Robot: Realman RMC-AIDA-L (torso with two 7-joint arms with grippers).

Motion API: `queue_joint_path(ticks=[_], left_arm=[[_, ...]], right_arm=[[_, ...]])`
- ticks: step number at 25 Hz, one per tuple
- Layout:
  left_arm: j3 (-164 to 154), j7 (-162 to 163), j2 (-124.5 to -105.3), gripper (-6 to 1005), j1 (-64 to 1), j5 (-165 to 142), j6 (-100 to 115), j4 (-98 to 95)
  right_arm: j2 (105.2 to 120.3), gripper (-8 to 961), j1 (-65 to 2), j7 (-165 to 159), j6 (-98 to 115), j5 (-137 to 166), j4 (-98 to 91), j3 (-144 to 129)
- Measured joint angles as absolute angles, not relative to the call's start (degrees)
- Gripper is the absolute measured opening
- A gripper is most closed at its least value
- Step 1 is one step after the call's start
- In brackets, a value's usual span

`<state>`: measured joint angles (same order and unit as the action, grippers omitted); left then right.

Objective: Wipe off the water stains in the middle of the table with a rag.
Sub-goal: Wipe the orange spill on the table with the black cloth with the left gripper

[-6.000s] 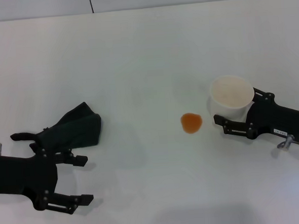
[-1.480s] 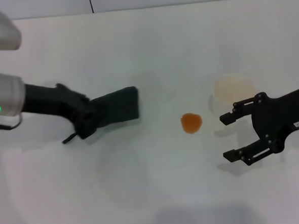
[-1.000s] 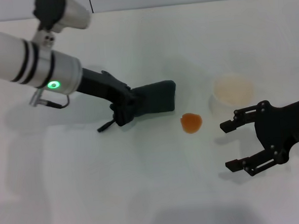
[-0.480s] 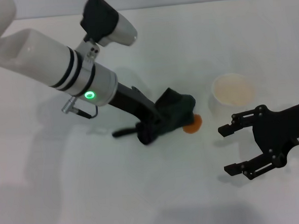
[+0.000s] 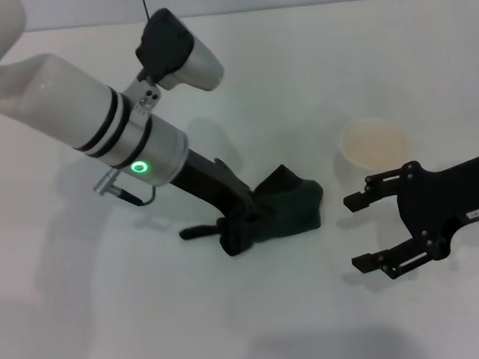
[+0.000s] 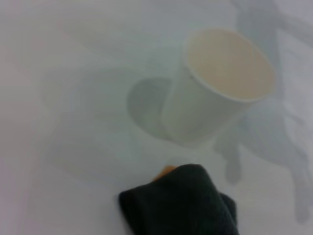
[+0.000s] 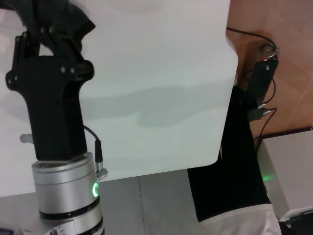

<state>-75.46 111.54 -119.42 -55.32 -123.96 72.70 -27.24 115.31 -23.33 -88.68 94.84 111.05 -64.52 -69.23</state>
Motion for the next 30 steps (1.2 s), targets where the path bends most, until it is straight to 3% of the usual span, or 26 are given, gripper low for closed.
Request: queue_joint_path(ticks=[11, 30], left_arm=[[-74.01, 120.83, -118.99, 98, -50.29, -132.62, 65.44, -36.48], [-77.99, 119.71, -119.60, 98, -54.18, -129.23, 67.80, -32.39]], right_arm=[[115.31, 818, -24.86, -88.72, 92.87, 111.17, -62.35, -70.31], [115.31, 817, -24.96, -88.82, 92.72, 111.02, -61.00, -71.66]])
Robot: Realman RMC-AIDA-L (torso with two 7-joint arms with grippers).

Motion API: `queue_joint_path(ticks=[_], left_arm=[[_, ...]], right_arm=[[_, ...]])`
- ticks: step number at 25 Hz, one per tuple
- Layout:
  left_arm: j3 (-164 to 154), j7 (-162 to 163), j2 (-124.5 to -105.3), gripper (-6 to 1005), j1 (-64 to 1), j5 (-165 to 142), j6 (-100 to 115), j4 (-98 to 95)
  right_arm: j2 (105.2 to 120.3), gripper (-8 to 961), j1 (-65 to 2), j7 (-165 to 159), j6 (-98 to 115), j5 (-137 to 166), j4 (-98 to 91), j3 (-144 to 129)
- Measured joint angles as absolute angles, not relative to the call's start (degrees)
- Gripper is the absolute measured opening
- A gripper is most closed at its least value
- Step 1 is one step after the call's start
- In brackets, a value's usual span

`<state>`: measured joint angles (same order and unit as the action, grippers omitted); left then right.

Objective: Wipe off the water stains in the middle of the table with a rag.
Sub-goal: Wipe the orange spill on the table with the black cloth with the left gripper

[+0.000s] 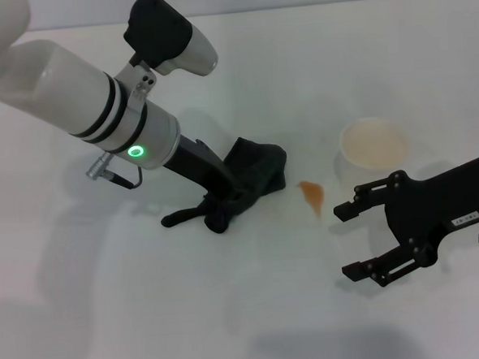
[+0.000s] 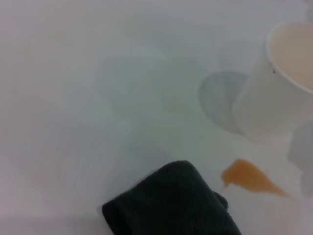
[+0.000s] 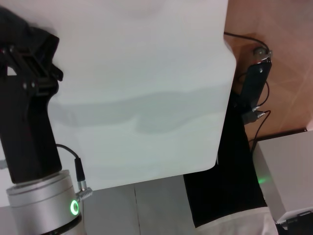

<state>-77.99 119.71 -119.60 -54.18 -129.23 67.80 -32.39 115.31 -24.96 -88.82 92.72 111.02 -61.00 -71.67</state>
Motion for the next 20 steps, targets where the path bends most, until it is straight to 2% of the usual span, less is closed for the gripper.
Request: queue_joint_path(ticks=[12, 20], left_arm=[[-78.24, 121.11, -119.55, 98, -56.03, -127.03, 60.97, -32.19], [-86.86, 120.61, -120.12, 99, -59.82, -121.03, 59.50, -26.77]], right_arm=[[115.30, 816, -25.16, -88.74, 92.87, 111.15, -60.94, -72.17], [115.30, 815, -25.31, -88.18, 92.79, 110.81, -61.03, -72.75]])
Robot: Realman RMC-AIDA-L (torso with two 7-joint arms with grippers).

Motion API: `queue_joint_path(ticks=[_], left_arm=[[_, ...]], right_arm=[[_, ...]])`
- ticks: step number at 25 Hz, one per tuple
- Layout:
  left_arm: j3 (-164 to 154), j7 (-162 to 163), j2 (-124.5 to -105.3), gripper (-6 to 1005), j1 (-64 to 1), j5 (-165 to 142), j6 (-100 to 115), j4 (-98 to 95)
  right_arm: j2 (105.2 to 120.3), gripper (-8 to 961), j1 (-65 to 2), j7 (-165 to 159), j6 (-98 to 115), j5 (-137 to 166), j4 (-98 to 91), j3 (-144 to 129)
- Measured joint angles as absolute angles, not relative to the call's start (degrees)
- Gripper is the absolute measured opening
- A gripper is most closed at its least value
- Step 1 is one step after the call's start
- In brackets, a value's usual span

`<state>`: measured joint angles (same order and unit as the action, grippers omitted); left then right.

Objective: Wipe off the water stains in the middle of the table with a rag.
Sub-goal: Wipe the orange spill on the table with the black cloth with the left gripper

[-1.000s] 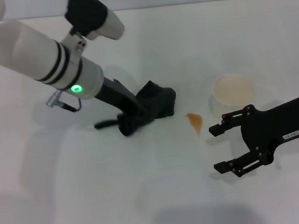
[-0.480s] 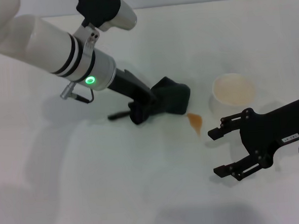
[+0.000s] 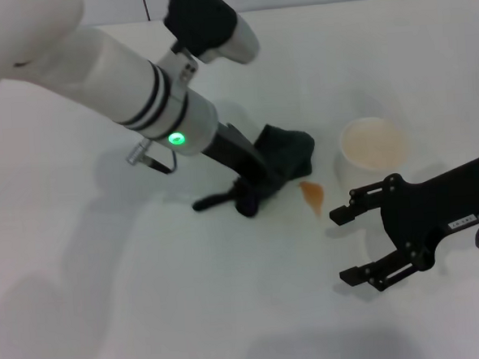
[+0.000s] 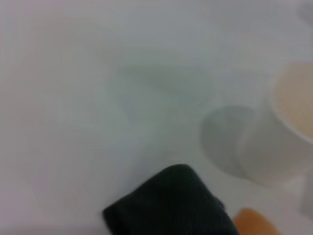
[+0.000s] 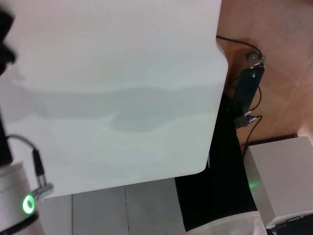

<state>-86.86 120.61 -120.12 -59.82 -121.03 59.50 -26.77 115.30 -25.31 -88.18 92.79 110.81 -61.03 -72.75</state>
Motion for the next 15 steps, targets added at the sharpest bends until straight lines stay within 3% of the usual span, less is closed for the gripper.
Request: queue_joint_path(ticks=[15], left_arm=[[-102.47, 118.75, -120.03, 99, -58.02, -110.66, 66.52, -33.26]], right_arm=[[115.30, 814, -24.89, -88.15, 92.72, 110.76, -60.99, -72.60]])
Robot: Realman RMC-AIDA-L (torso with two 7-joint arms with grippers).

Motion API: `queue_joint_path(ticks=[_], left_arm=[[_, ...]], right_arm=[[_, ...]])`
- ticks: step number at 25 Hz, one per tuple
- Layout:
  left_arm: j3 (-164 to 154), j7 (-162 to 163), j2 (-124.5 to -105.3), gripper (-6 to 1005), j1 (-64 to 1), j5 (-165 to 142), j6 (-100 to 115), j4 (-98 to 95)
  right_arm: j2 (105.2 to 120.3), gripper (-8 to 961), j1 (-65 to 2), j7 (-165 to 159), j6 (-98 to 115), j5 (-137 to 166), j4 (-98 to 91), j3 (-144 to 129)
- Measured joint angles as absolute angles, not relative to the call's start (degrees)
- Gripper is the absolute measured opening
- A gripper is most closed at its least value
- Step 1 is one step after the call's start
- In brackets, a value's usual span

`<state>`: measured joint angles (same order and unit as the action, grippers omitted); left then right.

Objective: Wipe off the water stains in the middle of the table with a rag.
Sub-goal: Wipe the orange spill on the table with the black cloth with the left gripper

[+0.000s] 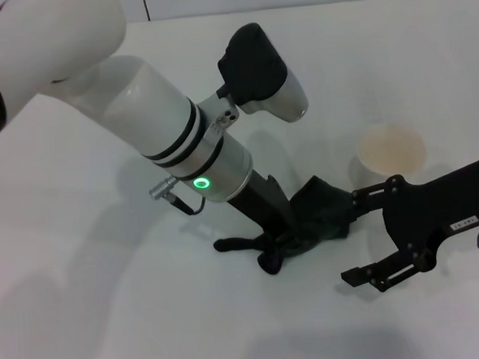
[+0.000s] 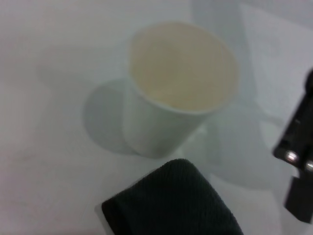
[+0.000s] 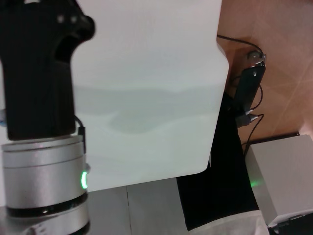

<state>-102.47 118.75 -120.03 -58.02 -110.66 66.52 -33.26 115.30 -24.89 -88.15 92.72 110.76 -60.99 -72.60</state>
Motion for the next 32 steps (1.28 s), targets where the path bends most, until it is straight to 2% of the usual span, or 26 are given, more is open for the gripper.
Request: queue_joint_path(ticks=[12, 24, 32], left_arm=[[-94.92, 120.39, -119.43, 99, -56.01, -115.00, 66.12, -33.65], [-73.23, 121.92, -119.17, 99, -49.84, -132.43, 66.08, -39.53], [-75.61, 120.36, -119.46, 99, -48.90, -129.80, 68.95, -41.45]], right_arm=[[115.28, 814, -24.66, -88.52, 93.11, 110.73, -61.08, -72.40], [114.89, 813, -24.60, -88.60, 95.16, 111.13, -61.51, -68.47], [115.10, 812, -24.68, -88.59, 94.89, 111.26, -61.53, -68.61]])
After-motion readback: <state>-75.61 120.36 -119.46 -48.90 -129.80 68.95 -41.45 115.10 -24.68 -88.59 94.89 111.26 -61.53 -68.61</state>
